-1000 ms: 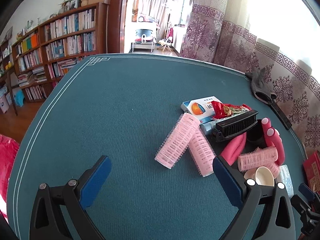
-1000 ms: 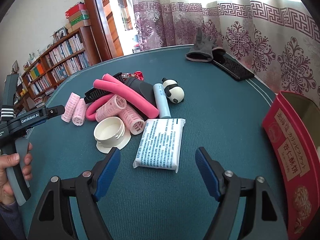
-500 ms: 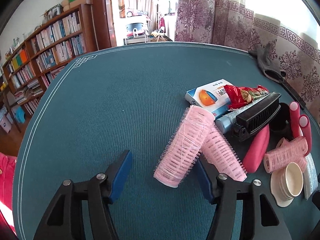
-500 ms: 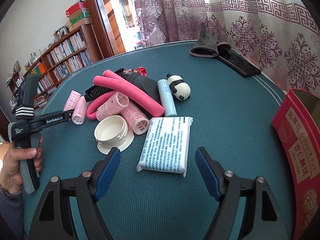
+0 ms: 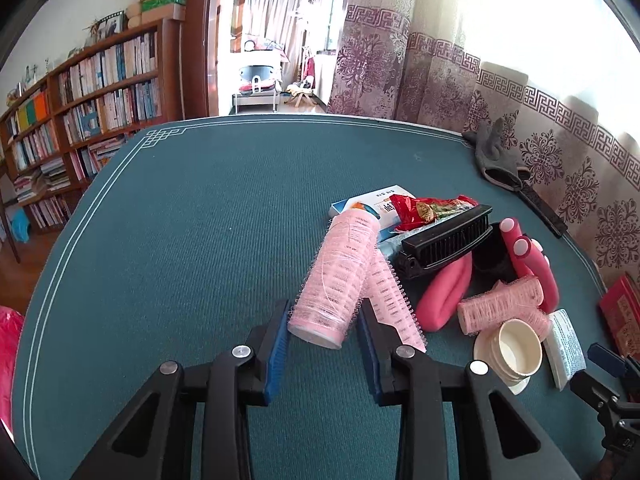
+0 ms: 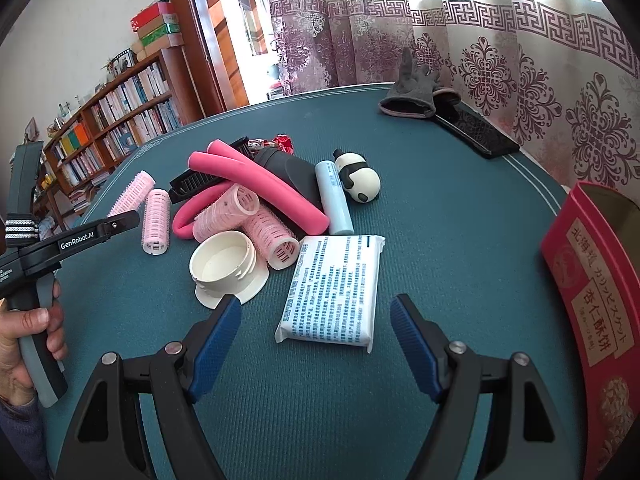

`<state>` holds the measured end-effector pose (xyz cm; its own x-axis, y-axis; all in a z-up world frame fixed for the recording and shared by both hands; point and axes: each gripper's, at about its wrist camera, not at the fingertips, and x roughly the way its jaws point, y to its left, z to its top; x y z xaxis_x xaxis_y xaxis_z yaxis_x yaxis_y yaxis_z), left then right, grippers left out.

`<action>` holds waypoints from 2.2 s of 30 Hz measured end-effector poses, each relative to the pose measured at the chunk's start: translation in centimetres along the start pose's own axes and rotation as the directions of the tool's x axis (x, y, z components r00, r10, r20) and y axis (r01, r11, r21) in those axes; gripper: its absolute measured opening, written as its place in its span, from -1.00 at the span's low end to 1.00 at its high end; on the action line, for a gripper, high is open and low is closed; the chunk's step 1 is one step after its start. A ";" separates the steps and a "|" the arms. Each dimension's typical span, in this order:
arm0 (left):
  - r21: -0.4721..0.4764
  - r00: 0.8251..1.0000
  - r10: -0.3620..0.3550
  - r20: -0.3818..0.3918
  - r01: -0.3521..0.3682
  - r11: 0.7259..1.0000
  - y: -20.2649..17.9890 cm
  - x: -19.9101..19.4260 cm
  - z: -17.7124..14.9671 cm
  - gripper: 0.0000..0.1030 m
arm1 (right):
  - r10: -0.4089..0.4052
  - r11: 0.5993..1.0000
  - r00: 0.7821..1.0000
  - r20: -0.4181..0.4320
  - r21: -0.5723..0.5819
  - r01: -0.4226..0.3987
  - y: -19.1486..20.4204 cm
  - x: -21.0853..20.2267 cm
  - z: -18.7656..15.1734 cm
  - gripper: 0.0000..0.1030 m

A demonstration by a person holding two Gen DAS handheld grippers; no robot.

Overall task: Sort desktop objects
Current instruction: 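Grasp the white blue-printed packet with right tool while left tool holds the roller, then carry roller and packet into the red tin and open both tools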

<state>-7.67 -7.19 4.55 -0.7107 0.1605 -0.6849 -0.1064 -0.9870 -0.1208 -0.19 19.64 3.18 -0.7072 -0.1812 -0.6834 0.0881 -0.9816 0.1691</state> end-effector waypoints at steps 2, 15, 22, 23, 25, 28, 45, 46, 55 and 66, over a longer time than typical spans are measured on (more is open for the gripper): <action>-0.008 1.000 -0.014 0.013 0.014 1.000 0.0 -1.3 -0.6 -0.34 | 0.000 1.000 1.000 0.001 0.000 0.000 0.0 -0.1 0.0 0.56; -0.036 0.994 -0.105 -0.024 0.104 0.994 -0.4 -6.9 -5.9 -0.34 | 0.002 1.000 1.000 0.016 -0.006 -0.002 0.3 -1.3 -0.6 0.56; -0.091 0.993 -0.102 -0.064 0.096 0.991 -0.3 -6.7 -7.8 -0.34 | -0.013 1.000 1.000 0.021 -0.015 0.014 0.2 -1.3 -0.8 0.56; -0.091 0.993 -0.102 -0.065 0.096 0.991 -0.4 -6.7 -8.0 -0.34 | -0.020 1.000 1.000 0.022 -0.023 0.020 0.3 -1.1 -0.7 0.56; -0.083 0.993 -0.101 -0.067 0.095 0.992 -0.8 -6.8 -8.3 -0.34 | -0.034 0.999 0.999 0.021 -0.042 0.035 0.4 -0.6 -0.5 0.56; -0.076 0.992 -0.107 -0.073 0.101 0.992 -1.3 -6.8 -8.6 -0.34 | -0.057 0.997 0.998 -0.011 -0.048 0.057 0.3 0.9 0.0 0.56; -0.031 0.983 -0.167 -0.078 0.165 0.986 -5.2 -7.5 -8.6 -0.34 | -0.011 1.000 1.000 0.023 0.001 0.011 -1.7 -2.3 -0.9 0.00; -0.025 0.982 -0.172 -0.078 0.170 0.985 -5.6 -7.6 -8.6 -0.34 | -0.011 1.000 0.999 0.032 0.006 0.011 -1.9 -2.9 -1.0 0.00; 0.037 0.970 -0.232 -0.079 0.235 0.971 -10.2 -8.1 -8.1 -0.34 | -0.054 0.997 0.990 0.127 0.055 0.047 -5.4 -8.5 -1.4 0.00; 0.149 0.945 -0.321 -0.061 0.326 0.934 -17.2 -9.5 -6.5 -0.34 | -0.229 0.969 0.948 0.223 0.143 0.200 -11.3 -15.3 -2.7 0.00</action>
<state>5.43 8.32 8.40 -0.5956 0.4689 -0.6522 -0.4346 -0.8710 -0.2292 11.52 33.32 9.74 -0.8468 0.0661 -0.5277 -0.1563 -0.9794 0.1282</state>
